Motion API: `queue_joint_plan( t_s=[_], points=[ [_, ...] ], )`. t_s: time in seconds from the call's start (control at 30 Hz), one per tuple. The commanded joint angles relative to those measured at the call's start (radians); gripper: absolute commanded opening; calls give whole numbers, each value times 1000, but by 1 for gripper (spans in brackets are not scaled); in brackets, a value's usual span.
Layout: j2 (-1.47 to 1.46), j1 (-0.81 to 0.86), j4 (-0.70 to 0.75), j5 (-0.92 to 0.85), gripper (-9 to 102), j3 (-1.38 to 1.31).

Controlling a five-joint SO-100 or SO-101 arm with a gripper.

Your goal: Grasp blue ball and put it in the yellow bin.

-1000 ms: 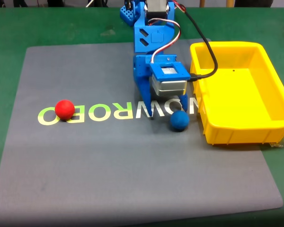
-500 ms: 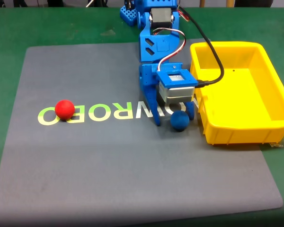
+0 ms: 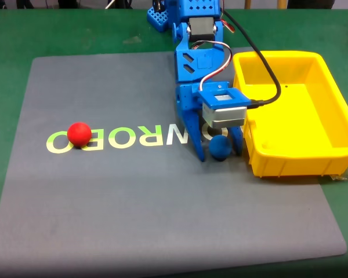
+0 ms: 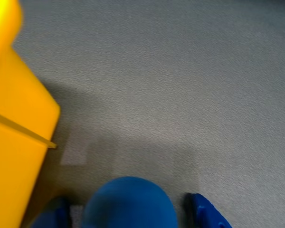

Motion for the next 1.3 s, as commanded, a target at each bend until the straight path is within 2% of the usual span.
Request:
queue_joint_plan(
  t_s=[0.0,0.07,0.57,1.27],
  points=[
    [8,6,-18,2,15,-55],
    [9,11,-14,2,0,-55],
    [51,35,-6,8,0,-55],
    [359,78,104,9,0,-51]
  ],
)
